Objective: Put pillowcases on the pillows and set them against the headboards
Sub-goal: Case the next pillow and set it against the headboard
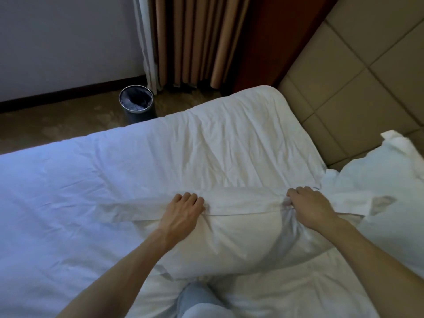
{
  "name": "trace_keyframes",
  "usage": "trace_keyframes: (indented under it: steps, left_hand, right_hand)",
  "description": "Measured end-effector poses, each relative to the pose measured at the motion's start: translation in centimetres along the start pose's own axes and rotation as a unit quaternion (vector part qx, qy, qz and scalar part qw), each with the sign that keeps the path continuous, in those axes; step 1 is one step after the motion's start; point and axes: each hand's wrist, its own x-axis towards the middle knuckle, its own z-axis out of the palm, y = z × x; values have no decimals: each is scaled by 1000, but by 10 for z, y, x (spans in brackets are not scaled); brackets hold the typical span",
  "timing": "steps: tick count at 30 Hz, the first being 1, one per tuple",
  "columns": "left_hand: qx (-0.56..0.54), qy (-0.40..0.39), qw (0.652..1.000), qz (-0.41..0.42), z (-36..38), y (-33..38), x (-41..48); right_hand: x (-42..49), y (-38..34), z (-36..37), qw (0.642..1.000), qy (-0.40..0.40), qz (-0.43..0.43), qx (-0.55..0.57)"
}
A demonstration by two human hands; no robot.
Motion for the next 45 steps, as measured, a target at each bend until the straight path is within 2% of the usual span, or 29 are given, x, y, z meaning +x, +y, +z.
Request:
trace_keyframes:
  steps: [6, 9, 15, 19, 23, 25, 29, 38, 45]
  left_hand:
    - [-5, -23, 998, -58, -15, 9, -5]
    - [-15, -37, 996, -75, -19, 13, -7]
    - [-38, -50, 993, -100, -28, 36, -32]
    - [15, -53, 988, -143, -27, 64, -36]
    - [19, 34, 975, -220, -38, 87, -15]
    - [33, 77, 973, -217, -54, 97, 8]
    - [67, 100, 976, -180, -92, 130, 66]
    - [88, 152, 975, -136, -138, 214, 208]
    - [71, 213, 969, -106, -145, 240, 279]
  right_hand:
    - [-8, 4, -12, 999, 27, -18, -9]
    - [-9, 14, -13, 998, 30, -39, 35]
    - [-6, 32, -14, 986, -23, -160, 33]
    - [-3, 39, -20, 974, -35, -223, 11]
    - [-8, 74, -30, 966, 17, -256, 36]
    - [-7, 98, -28, 960, 44, -270, 60]
    - [-5, 161, -34, 951, 75, -288, 89]
    - [-3, 306, -51, 953, 156, -225, 132]
    - [3, 343, -49, 966, 190, -147, 99]
